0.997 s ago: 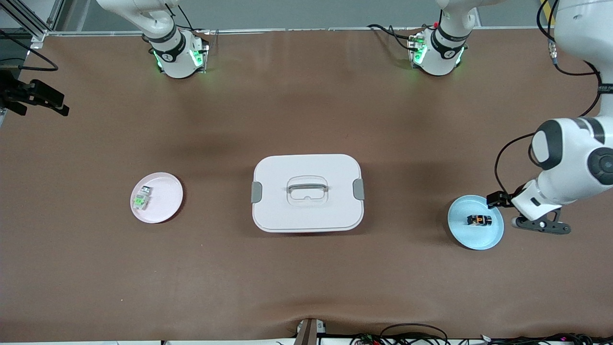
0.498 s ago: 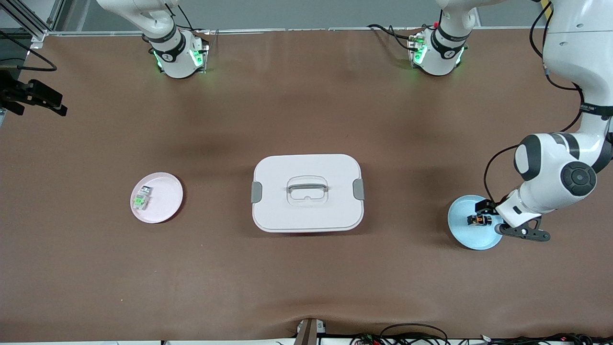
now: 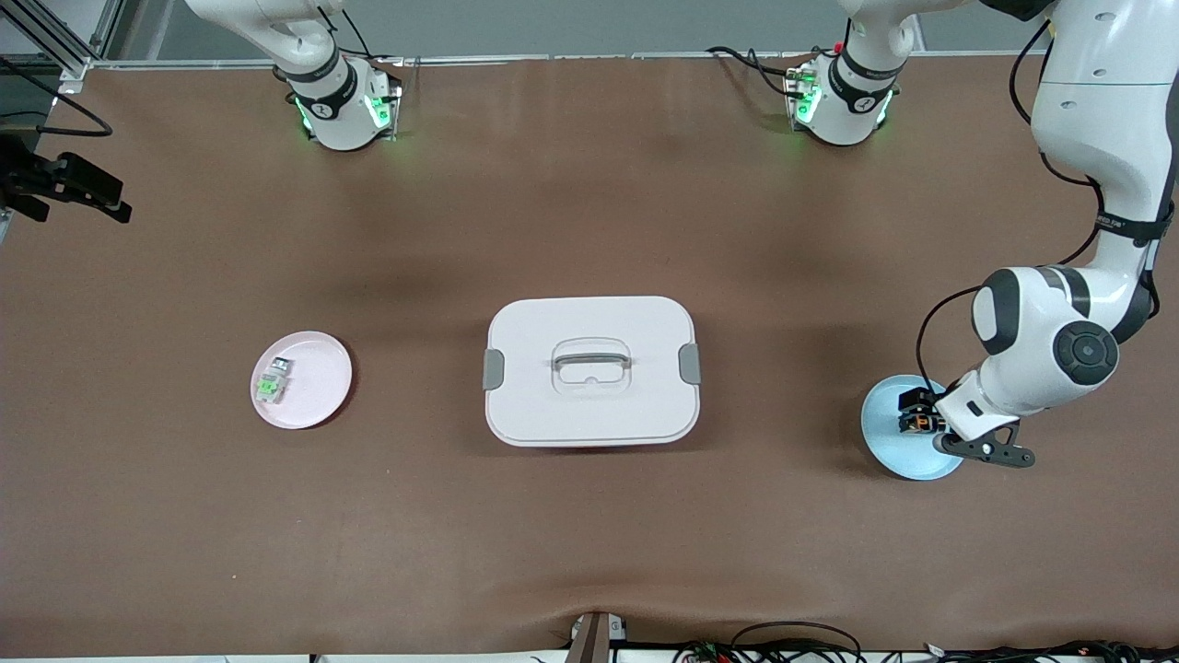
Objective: Transfer orange switch to right arm and place
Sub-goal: 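Reach the left gripper down to the orange switch on the blue plate, then close the left gripper on the orange switch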
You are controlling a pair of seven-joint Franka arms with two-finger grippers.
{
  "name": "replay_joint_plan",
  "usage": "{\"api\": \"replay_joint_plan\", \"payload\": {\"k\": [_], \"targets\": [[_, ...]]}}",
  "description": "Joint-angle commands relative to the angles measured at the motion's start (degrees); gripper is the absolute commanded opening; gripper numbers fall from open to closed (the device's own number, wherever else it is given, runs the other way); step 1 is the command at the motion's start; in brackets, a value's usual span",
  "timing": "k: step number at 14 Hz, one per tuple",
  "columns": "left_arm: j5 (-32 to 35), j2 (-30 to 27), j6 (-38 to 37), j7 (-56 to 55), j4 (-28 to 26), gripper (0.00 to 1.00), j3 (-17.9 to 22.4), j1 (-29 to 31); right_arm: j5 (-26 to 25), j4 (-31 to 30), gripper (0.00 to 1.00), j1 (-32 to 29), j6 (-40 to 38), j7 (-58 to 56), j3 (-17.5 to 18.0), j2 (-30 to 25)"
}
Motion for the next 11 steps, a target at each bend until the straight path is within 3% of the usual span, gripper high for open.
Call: {"api": "replay_joint_plan", "payload": {"k": [1, 11], "targets": [[0.84, 1.94, 0.41, 0.18, 1.15, 1.0, 0.08, -0.32, -1.27, 1.11, 1.0, 1.09, -0.53, -0.53, -0.05, 0.52], [0.84, 4.14, 1.29, -1.66, 2.29, 1.0, 0.61, 0.29, -1.27, 1.2, 1.0, 1.27, -0.53, -0.53, -0.05, 1.04]]}}
